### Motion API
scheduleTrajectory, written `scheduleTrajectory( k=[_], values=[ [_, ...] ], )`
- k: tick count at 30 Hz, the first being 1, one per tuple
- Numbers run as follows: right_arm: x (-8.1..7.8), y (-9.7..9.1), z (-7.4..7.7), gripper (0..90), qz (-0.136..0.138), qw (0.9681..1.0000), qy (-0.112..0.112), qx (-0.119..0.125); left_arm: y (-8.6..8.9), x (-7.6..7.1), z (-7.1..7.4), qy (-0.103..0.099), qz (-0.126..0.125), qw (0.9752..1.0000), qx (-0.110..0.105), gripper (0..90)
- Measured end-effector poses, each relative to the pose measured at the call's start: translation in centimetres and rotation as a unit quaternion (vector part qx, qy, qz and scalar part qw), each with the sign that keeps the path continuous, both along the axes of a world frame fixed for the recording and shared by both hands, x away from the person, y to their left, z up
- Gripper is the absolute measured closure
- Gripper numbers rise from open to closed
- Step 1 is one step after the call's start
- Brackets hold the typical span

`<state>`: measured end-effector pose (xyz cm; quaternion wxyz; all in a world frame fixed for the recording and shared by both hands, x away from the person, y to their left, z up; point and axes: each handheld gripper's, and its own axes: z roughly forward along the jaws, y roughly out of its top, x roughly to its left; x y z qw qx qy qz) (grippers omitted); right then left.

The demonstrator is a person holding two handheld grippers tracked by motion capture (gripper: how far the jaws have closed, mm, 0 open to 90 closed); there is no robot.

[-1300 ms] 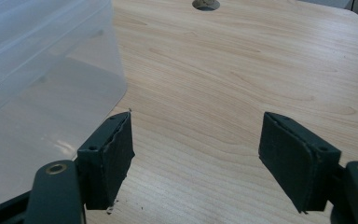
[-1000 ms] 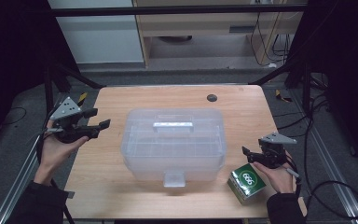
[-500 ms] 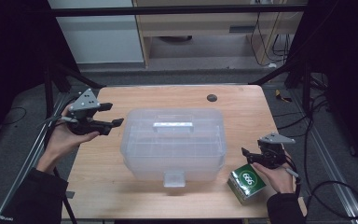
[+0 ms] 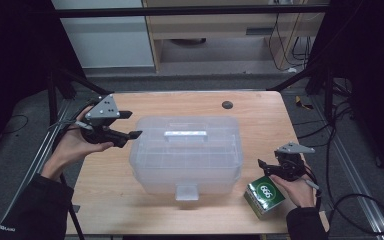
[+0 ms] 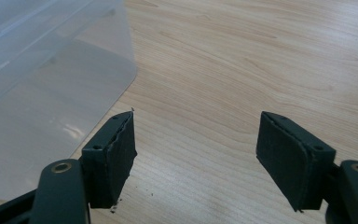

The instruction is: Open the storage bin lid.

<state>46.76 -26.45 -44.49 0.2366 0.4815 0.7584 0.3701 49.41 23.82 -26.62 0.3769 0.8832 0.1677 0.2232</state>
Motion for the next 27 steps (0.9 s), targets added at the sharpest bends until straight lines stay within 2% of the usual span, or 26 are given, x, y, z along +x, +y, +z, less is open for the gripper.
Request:
scheduleTrajectory(
  k=[6,9,13,14,15,16,27],
  values=[
    [0.1,0.0,0.1,29.9,-0.003,1.0,0.002,0.006,-1.5,0.1,0.1,-0.003,-0.024,0.9995,0.021,32.4],
    [0.0,0.0,0.2,30.1,-0.003,1.0,0.0,0.003,-2.0,0.1,0.1,-0.002,-0.029,0.9992,0.028,32.6],
    [0.1,0.2,0.1,30.2,-0.002,1.0,0.003,0.001,-2.9,0.1,0.3,0.0,-0.04,0.9984,0.039,32.9],
    [0.1,0.2,0.1,30.6,-0.002,1.0,0.004,0.0,-3.1,-0.1,0.3,0.009,-0.041,0.9983,0.042,33.2],
    [0.1,0.2,0.1,30.6,-0.002,1.0,0.004,0.0,-3.1,-0.1,0.3,0.009,-0.041,0.9983,0.042,33.3],
    [0.1,0.2,0.1,31.1,-0.002,1.0,0.004,0.0,-3.4,0.0,0.4,0.0,-0.049,0.9979,0.043,33.3],
    [0.1,0.2,0.3,32.4,-0.003,1.0,0.003,-0.002,-5.4,-0.2,0.5,-0.004,-0.078,0.9939,0.079,34.3]
  ],
)
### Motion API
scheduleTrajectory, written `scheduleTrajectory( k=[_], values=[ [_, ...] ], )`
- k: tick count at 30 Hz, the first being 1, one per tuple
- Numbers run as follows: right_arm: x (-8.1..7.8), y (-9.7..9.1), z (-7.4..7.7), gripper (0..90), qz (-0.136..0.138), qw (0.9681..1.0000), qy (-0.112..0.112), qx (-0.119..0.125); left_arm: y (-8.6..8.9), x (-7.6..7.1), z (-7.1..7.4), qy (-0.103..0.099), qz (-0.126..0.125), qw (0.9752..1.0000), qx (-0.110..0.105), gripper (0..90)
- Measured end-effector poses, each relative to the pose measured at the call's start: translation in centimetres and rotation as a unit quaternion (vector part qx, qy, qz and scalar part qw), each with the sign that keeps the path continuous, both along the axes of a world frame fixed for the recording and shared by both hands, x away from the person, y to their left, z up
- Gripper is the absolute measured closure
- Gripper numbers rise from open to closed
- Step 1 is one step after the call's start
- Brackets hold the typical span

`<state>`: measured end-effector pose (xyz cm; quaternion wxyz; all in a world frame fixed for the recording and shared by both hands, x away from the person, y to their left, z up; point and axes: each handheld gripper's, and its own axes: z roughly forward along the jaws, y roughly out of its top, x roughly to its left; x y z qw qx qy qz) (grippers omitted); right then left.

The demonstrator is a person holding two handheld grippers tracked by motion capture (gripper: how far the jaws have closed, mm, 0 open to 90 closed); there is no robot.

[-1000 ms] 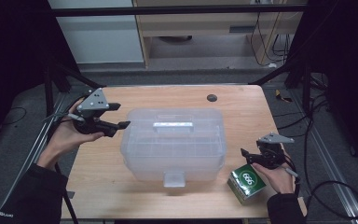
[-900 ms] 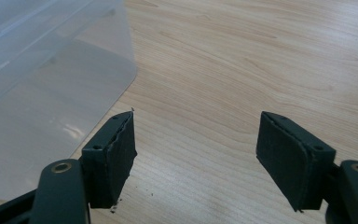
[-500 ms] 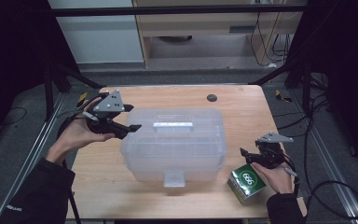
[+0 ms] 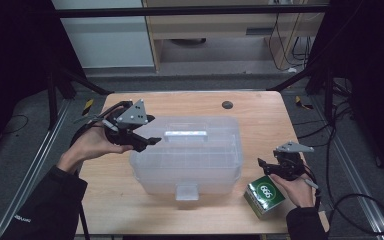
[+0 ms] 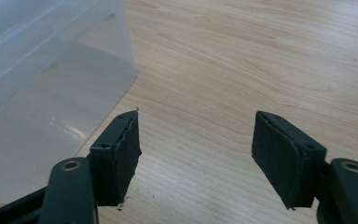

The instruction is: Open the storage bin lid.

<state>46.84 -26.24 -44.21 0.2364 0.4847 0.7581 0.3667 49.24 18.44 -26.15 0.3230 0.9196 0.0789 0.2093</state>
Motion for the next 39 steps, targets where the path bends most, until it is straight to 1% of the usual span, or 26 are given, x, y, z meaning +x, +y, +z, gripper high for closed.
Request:
scheduleTrajectory(
  k=[2,3,5,8,10,12,15,16,18,20,21,22,24,28,31,32,33,35,36,37,38,39],
  values=[
    [0.0,0.0,0.0,32.5,0.0,1.0,-0.001,-0.001,-0.1,0.0,0.0,0.0,-0.001,1.0,0.003,34.6],
    [0.0,0.0,0.0,32.5,0.0,1.0,-0.001,-0.001,-0.5,0.0,0.0,-0.001,-0.002,0.9999,0.011,34.6],
    [0.0,0.0,0.0,32.6,0.0,1.0,0.0,0.0,-0.8,0.0,0.1,-0.003,-0.005,0.9998,0.018,34.8],
    [0.0,0.1,0.0,32.9,0.0,1.0,0.001,-0.001,-1.2,-0.1,0.1,-0.004,-0.008,0.9998,0.019,35.3],
    [0.0,0.1,0.0,34.0,0.001,1.0,0.001,0.0,-1.6,0.0,0.1,-0.006,-0.01,0.9996,0.028,35.9],
    [0.0,0.1,0.0,34.5,0.001,1.0,0.002,0.0,-1.7,0.1,0.1,-0.006,-0.011,0.9995,0.028,36.8],
    [0.0,0.1,0.0,36.3,0.002,1.0,0.005,0.002,-2.2,0.2,0.0,-0.005,-0.014,0.9989,0.045,38.1],
    [0.0,0.1,0.0,36.3,0.002,1.0,0.005,0.002,-2.3,0.2,-0.1,-0.005,-0.014,0.9989,0.045,38.1],
    [0.0,0.1,0.0,37.6,0.004,1.0,0.006,0.003,-2.7,0.3,-0.2,-0.006,-0.02,0.9981,0.058,39.5],
    [0.0,0.1,0.1,38.1,0.004,1.0,0.007,0.003,-2.9,0.3,-0.3,-0.007,-0.021,0.9979,0.061,40.2],
    [0.0,0.1,0.1,39.1,0.006,1.0,0.007,0.004,-3.2,0.4,-0.4,-0.007,-0.023,0.9973,0.069,40.7],
    [0.0,0.1,0.1,39.1,0.006,1.0,0.007,0.004,-3.2,0.4,-0.4,-0.007,-0.023,0.9973,0.069,41.2],
    [0.0,0.1,0.1,39.9,0.007,0.9999,0.009,0.004,-3.6,0.5,-0.5,-0.008,-0.026,0.9965,0.078,42.3],
    [0.1,0.1,0.0,40.7,0.009,0.9999,0.012,0.004,-4.0,0.6,-0.4,-0.009,-0.029,0.996,0.084,45.1],
    [0.1,0.2,0.0,41.7,0.008,0.9998,0.017,0.005,-4.6,0.6,-0.4,-0.01,-0.034,0.9949,0.095,47.0],
    [0.1,0.2,0.0,42.0,0.008,0.9998,0.017,0.004,-4.7,0.7,-0.4,-0.012,-0.036,0.9939,0.104,47.4],
    [0.1,0.2,0.0,42.0,0.008,0.9998,0.017,0.004,-4.7,0.7,-0.4,-0.012,-0.036,0.9939,0.104,48.0],
    [0.1,0.1,0.0,42.9,0.01,0.9998,0.017,0.005,-5.2,0.8,-0.5,-0.011,-0.044,0.9926,0.113,48.9],
    [0.0,0.1,0.0,43.2,0.01,0.9998,0.019,0.006,-5.3,0.9,-0.6,-0.011,-0.045,0.9924,0.114,49.5],
    [0.0,0.1,0.0,43.4,0.011,0.9997,0.019,0.006,-5.4,0.9,-0.6,-0.014,-0.041,0.9919,0.119,50.0],
    [0.0,0.1,0.0,43.6,0.011,0.9997,0.019,0.006,-5.5,1.0,-0.7,-0.01,-0.047,0.9916,0.12,50.7],
    [0.0,0.1,0.0,43.9,0.012,0.9997,0.02,0.006,-5.6,1.0,-0.8,-0.012,-0.048,0.991,0.124,51.6]
  ],
)
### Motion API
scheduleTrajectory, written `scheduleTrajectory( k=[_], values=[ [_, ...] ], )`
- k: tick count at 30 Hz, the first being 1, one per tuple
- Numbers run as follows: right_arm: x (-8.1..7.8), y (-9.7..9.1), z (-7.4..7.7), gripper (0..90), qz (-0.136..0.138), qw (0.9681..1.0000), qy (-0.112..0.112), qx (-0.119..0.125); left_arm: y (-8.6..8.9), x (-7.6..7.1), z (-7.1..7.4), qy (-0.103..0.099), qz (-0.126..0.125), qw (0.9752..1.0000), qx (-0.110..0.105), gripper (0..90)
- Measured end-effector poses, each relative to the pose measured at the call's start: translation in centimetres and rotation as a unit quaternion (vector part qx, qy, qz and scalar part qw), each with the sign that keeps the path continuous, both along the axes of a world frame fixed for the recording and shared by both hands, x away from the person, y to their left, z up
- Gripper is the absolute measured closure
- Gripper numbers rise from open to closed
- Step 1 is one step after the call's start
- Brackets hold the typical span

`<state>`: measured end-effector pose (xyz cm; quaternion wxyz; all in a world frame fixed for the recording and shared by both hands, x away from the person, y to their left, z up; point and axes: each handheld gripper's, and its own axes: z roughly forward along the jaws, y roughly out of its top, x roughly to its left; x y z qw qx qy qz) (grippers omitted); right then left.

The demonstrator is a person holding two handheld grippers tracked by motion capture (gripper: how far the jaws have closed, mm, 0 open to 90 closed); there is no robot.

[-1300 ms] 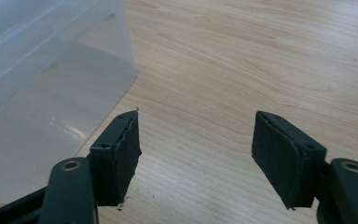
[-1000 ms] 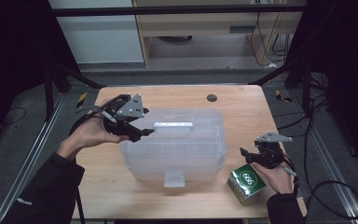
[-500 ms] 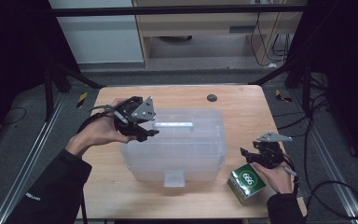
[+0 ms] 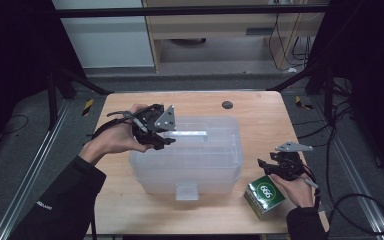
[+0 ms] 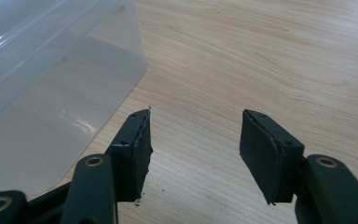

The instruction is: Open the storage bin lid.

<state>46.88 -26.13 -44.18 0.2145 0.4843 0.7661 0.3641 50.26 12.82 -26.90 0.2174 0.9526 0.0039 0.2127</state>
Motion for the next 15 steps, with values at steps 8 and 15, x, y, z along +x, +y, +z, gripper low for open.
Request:
scheduleTrajectory(
  k=[8,15],
  values=[
    [0.0,0.0,0.1,45.6,0.002,1.0,0.002,0.001,-0.6,0.1,-0.4,-0.005,-0.001,0.9997,0.024,57.3],
    [0.0,0.1,0.1,47.1,0.005,1.0,0.005,0.002,-1.1,0.3,-0.7,-0.006,-0.001,0.9991,0.041,62.9]
  ],
)
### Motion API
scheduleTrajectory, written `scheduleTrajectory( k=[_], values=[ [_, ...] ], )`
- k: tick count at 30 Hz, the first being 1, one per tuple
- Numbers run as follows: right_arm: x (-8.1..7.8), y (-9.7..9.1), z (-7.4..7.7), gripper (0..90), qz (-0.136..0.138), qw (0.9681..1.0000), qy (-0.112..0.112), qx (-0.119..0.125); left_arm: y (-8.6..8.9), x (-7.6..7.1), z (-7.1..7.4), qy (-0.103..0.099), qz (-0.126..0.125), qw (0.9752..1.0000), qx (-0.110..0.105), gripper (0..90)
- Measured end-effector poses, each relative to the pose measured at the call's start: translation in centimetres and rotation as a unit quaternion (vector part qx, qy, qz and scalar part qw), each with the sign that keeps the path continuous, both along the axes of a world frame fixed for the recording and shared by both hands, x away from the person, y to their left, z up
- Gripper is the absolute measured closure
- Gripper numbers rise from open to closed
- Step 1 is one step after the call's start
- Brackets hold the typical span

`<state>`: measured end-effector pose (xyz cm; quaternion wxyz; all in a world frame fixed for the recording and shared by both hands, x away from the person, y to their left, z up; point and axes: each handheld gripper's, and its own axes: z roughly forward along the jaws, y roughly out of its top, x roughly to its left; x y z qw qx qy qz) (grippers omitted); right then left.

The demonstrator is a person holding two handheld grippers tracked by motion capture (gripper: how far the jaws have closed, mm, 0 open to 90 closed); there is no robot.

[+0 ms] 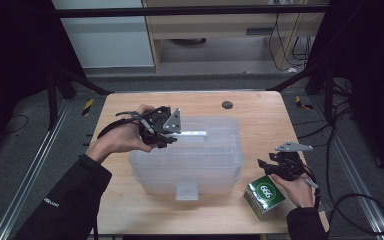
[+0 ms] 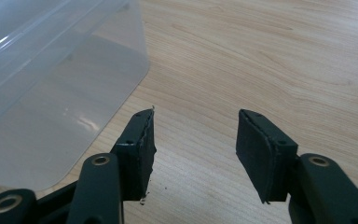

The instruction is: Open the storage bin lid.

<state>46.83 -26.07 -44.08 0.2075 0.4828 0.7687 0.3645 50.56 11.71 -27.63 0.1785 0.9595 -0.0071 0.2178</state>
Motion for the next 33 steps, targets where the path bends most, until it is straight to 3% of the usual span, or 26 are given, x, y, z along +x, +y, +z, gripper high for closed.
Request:
scheduleTrajectory(
  k=[10,16,25,33],
  values=[
    [0.0,0.0,0.1,48.9,0.004,1.0,0.001,-0.003,-0.5,0.1,-0.4,-0.007,0.001,0.9997,0.023,73.8],
    [-0.3,0.1,0.7,50.6,0.007,1.0,-0.002,0.002,-0.7,-0.1,-0.4,-0.018,-0.001,0.9992,0.035,75.1],
    [-0.9,0.5,1.6,56.0,0.019,0.9997,-0.012,0.007,-0.8,-0.5,-0.6,-0.038,-0.002,0.9986,0.036,75.7],
    [-1.6,1.3,2.8,63.4,0.038,0.9989,-0.02,0.018,-0.8,-0.6,-0.5,-0.04,0.0,0.9985,0.037,75.9]
  ],
)
